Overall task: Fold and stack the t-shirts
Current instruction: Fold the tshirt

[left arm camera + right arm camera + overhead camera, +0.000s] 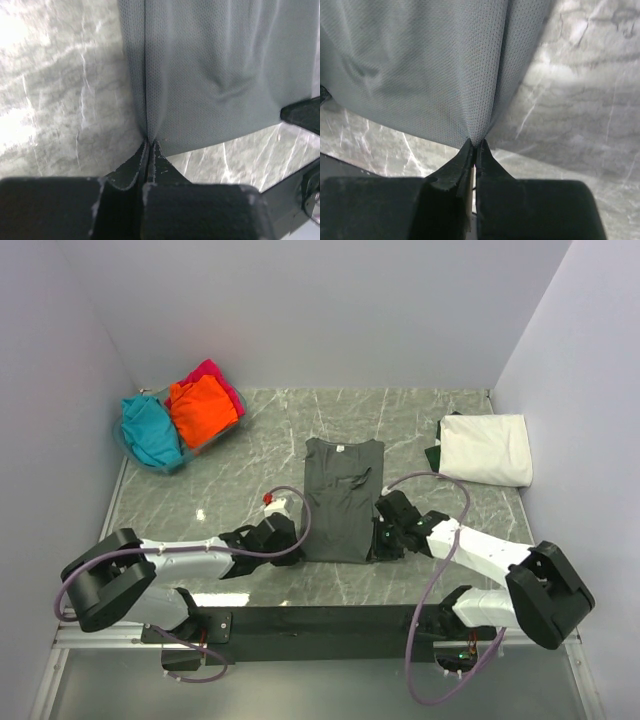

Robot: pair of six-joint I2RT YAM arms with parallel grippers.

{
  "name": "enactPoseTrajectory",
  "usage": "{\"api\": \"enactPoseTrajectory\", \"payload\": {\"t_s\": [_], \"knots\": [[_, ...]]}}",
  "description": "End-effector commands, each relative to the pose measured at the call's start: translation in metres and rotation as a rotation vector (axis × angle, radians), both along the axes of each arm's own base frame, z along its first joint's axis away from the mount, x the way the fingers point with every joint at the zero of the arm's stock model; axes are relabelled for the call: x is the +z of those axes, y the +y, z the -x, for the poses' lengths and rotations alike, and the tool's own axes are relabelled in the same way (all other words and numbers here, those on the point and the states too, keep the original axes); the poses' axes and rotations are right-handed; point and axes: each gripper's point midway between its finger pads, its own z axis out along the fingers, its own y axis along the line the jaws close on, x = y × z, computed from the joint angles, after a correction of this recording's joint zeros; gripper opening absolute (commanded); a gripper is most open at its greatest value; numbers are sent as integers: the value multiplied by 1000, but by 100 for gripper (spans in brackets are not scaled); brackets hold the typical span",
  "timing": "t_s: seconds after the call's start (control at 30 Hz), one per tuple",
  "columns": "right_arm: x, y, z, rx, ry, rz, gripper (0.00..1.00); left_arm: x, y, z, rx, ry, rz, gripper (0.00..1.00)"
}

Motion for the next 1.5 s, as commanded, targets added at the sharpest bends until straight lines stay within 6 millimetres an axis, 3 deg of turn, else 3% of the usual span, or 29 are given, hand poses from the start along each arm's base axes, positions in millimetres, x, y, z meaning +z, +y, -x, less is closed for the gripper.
{"api": "enactPoseTrajectory", "payload": {"t_s": [0.0,0.33,0.77,1.07,1.33,1.47], "knots": [[7,-6,12,34,1,17,0,2,5,13,-69,11,-9,1],[29,-3,52,192,72,-37,0,21,-5,53,-295,72,66,1],[90,2,106,385,164,-148,0,112,-17,103,-512,108,320,1],[117,1,138,526,210,-216,0,153,-13,135,-647,135,453,1],[144,5,152,634,191,-278,0,186,-12,156,-741,153,584,1],[158,7,147,655,143,-291,0,204,-14,155,-736,116,642,1]]}}
